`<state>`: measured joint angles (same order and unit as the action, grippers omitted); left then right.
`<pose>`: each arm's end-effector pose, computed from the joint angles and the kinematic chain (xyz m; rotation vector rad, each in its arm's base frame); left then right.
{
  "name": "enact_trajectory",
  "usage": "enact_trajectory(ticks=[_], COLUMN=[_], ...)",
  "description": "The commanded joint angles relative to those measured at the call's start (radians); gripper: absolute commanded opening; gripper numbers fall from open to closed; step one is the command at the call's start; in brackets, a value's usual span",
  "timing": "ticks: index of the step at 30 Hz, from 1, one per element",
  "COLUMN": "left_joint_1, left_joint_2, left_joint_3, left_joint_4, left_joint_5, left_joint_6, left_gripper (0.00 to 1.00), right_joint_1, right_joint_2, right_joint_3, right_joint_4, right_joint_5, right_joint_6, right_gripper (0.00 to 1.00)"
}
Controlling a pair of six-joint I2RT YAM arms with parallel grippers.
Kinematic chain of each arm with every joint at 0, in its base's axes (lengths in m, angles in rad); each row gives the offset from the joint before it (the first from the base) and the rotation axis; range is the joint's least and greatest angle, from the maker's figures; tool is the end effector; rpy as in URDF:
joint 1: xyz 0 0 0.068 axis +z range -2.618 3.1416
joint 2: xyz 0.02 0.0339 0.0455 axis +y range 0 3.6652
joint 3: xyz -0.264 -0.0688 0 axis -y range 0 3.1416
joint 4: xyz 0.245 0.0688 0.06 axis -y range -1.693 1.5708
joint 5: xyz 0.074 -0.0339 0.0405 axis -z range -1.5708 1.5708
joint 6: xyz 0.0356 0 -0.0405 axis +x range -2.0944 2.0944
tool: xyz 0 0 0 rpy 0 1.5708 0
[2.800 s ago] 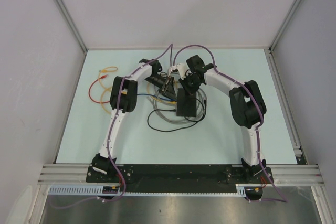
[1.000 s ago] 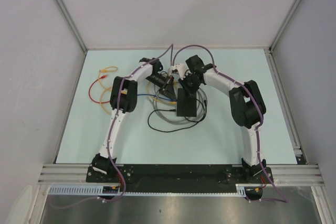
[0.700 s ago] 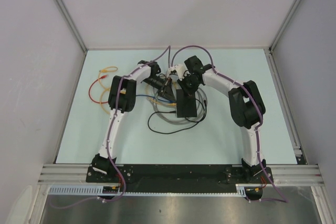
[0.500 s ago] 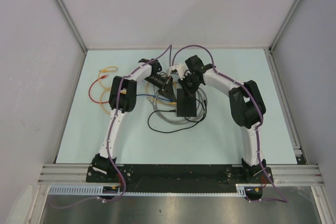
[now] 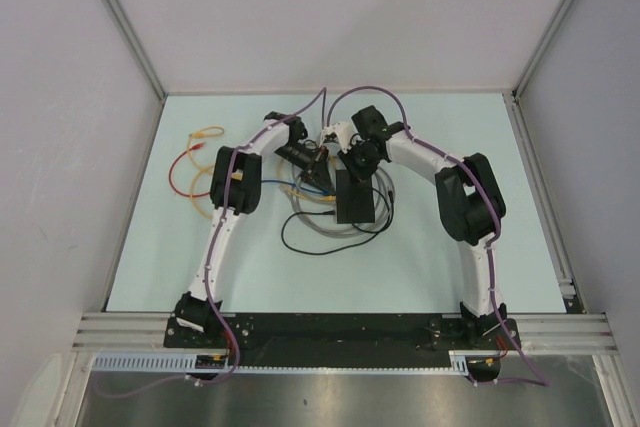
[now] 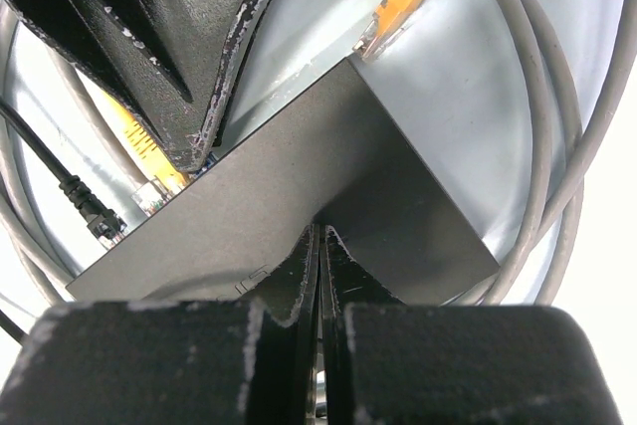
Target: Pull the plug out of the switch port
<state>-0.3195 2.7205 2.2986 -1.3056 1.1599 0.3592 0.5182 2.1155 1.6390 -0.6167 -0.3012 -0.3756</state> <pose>0.4599 -0.1865 0.0887 -0.7202 -2.4314 1.6626 0.3871 0.2329 0.1843 -1.2348 2.3499 0.4475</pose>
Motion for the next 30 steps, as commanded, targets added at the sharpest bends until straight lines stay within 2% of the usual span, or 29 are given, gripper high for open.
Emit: enact_trajectory(ticks=[1, 6, 10, 11, 12, 15, 19, 21, 22, 23, 24, 25, 28, 30], left_joint_1=[0.022, 0.019, 0.031, 0.036, 0.039, 0.042, 0.043, 0.043, 0.043, 0.043, 0.045, 0.049, 0.069, 0.082], left_joint_2=[-0.01, -0.045, 0.014, 0.025, 0.025, -0.004, -0.047, -0.091, -0.113, -0.146, -0.16, -0.179, -0.264, -0.353], left_joint_3=[-0.008, -0.143, -0.006, 0.069, 0.081, 0.067, 0.02, -0.013, -0.036, -0.034, -0.031, -0.025, -0.015, -0.01], left_joint_4=[0.022, -0.004, -0.017, 0.0, 0.062, 0.094, 0.043, 0.093, 0.117, 0.133, 0.166, 0.186, 0.265, 0.29], left_joint_5=[-0.112, -0.144, -0.169, -0.172, -0.175, -0.178, -0.099, -0.094, -0.097, -0.1, -0.1, -0.103, -0.094, -0.086], left_joint_6=[0.047, 0.124, 0.066, 0.032, 0.005, -0.016, 0.069, 0.072, 0.051, 0.046, 0.038, 0.008, -0.075, -0.091], left_gripper=[0.0, 0.0, 0.0, 0.0, 0.0, 0.0, 0.0, 0.0, 0.05, 0.15, 0.26, 0.43, 0.55, 0.57], right_joint_1=[0.006, 0.006, 0.006, 0.006, 0.008, 0.008, 0.008, 0.009, 0.008, 0.008, 0.009, 0.008, 0.006, 0.006], right_joint_2=[0.097, 0.1, 0.103, 0.101, 0.103, 0.097, 0.097, 0.097, 0.1, 0.101, 0.103, 0.107, 0.107, 0.109], right_joint_3=[-0.067, -0.064, -0.061, -0.061, -0.061, -0.064, -0.068, -0.065, -0.064, -0.061, -0.059, -0.059, -0.056, -0.057], right_joint_4=[-0.147, -0.146, -0.149, -0.149, -0.15, -0.15, -0.147, -0.149, -0.147, -0.15, -0.149, -0.15, -0.149, -0.146], right_joint_5=[0.07, 0.07, 0.068, 0.068, 0.066, 0.068, 0.068, 0.068, 0.068, 0.068, 0.068, 0.068, 0.066, 0.066], right_joint_6=[-0.019, -0.019, -0.017, -0.019, -0.019, -0.019, -0.017, -0.017, -0.017, -0.019, -0.019, -0.02, -0.019, -0.019], right_gripper=[0.0, 0.0, 0.0, 0.0, 0.0, 0.0, 0.0, 0.0, 0.0, 0.0, 0.0, 0.0, 0.0, 0.0])
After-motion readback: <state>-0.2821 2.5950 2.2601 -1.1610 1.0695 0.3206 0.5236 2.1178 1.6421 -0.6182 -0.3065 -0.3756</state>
